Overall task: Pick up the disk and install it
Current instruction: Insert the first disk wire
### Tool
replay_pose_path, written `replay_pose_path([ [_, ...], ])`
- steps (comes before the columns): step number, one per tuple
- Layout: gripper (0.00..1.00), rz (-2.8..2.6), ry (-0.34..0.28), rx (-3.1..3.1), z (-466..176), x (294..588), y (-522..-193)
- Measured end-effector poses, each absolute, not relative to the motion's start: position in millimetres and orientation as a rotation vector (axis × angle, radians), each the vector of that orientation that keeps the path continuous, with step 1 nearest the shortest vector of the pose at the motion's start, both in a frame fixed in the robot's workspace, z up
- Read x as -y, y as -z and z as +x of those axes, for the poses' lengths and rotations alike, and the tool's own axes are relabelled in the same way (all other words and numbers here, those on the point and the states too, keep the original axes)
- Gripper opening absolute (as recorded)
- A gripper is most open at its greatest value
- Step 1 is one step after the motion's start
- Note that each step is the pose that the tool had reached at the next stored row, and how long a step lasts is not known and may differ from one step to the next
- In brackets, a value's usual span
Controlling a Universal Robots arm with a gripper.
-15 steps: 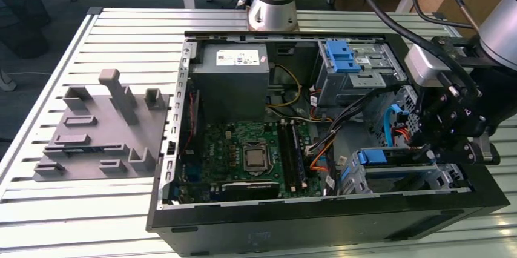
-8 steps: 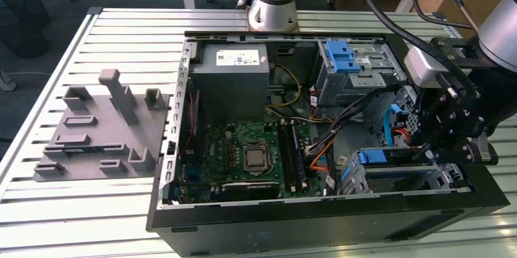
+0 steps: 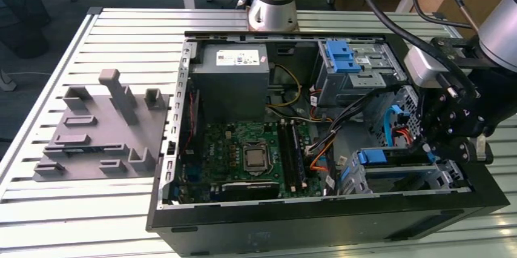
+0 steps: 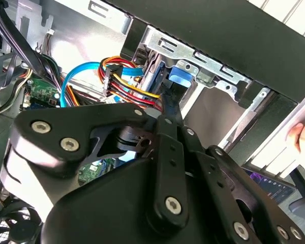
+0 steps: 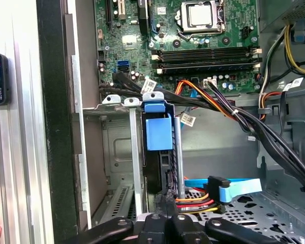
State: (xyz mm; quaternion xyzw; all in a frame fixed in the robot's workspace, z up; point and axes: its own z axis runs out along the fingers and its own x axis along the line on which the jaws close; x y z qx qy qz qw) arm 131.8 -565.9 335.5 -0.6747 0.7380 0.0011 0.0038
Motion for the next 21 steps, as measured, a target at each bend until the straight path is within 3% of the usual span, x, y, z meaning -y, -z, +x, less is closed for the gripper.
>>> replay_pose_path([
  [21,0.11,-2.113,-0.007,-2.311,132,566,-353],
])
